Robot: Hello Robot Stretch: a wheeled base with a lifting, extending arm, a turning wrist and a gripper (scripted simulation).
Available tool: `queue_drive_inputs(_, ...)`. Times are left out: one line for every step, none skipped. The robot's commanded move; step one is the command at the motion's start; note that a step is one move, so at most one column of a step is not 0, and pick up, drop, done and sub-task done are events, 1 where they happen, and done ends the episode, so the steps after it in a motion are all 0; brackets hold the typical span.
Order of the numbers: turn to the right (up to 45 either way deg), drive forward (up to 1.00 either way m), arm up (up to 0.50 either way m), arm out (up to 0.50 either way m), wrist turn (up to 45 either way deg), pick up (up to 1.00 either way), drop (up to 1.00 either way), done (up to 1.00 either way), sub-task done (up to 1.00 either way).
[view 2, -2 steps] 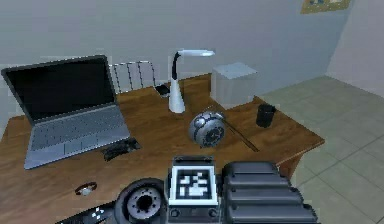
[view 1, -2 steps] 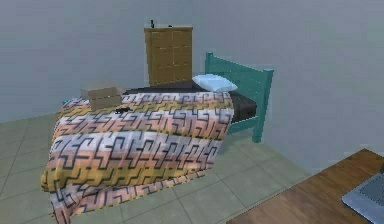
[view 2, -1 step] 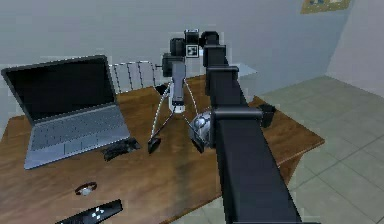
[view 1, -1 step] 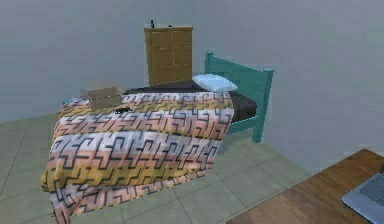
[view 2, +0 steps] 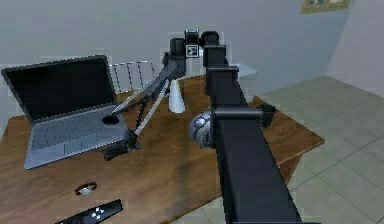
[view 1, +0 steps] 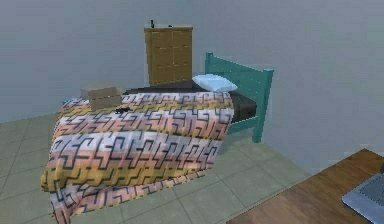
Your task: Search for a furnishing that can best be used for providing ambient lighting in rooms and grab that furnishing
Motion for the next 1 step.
queue_drive_inputs(0.0,0.00,0.00,0.00,45.0,0.00,0.00,0.00,0.00)
